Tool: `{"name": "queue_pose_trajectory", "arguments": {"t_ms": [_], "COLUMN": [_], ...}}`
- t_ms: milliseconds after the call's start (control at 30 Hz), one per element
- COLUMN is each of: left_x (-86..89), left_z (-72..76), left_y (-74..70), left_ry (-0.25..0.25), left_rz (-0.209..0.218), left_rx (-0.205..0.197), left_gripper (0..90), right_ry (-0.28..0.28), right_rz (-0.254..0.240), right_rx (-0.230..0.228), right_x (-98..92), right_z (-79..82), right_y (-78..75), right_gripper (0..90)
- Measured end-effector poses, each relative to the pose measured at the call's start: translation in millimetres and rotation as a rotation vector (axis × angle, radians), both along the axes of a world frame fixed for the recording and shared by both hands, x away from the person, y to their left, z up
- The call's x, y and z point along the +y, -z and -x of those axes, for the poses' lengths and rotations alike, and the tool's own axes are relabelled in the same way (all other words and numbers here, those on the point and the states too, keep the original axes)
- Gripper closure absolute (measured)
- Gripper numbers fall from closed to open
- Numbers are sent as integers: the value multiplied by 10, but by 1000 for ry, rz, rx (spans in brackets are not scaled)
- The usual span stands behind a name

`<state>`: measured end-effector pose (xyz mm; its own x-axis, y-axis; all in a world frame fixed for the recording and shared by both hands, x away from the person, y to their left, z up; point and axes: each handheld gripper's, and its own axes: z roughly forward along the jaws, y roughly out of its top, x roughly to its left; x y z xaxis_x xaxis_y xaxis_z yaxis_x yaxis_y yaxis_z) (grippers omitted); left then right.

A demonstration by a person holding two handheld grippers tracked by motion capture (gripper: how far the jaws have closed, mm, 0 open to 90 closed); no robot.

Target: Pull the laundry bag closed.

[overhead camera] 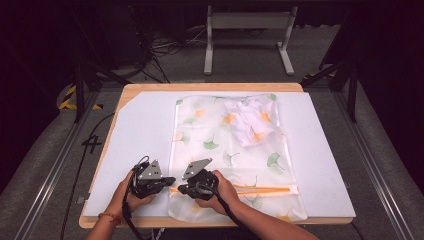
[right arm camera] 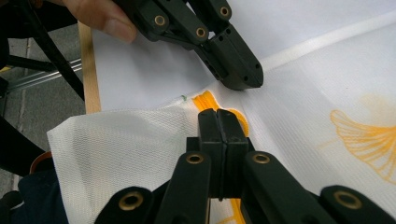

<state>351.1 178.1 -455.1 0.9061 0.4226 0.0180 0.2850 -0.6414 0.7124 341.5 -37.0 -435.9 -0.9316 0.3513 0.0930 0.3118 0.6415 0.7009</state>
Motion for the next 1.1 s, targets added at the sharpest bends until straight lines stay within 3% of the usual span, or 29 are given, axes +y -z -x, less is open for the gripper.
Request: {"name": "queue_pose_trajectory", "arguments": {"t_ms": [233,533,1100], "left_x": [0,-28,-12], "left_z": [2,30,19], "left_y": [0,-11,-1], "left_ry": [3,0,-1], "left_rz": [-4,-29,-12], "left_rx": [-4,-27,-16], "left_gripper": [900,900,900], "right_ry": [-2,-9,34], "right_rz": [-6,-24,-42], "right_rx": [-3,26,51], "right_x": [6,127,228], "right_z": [-42,-45,-75], "right_y": [-55,-29,62], "right_gripper": [900,900,894]}}
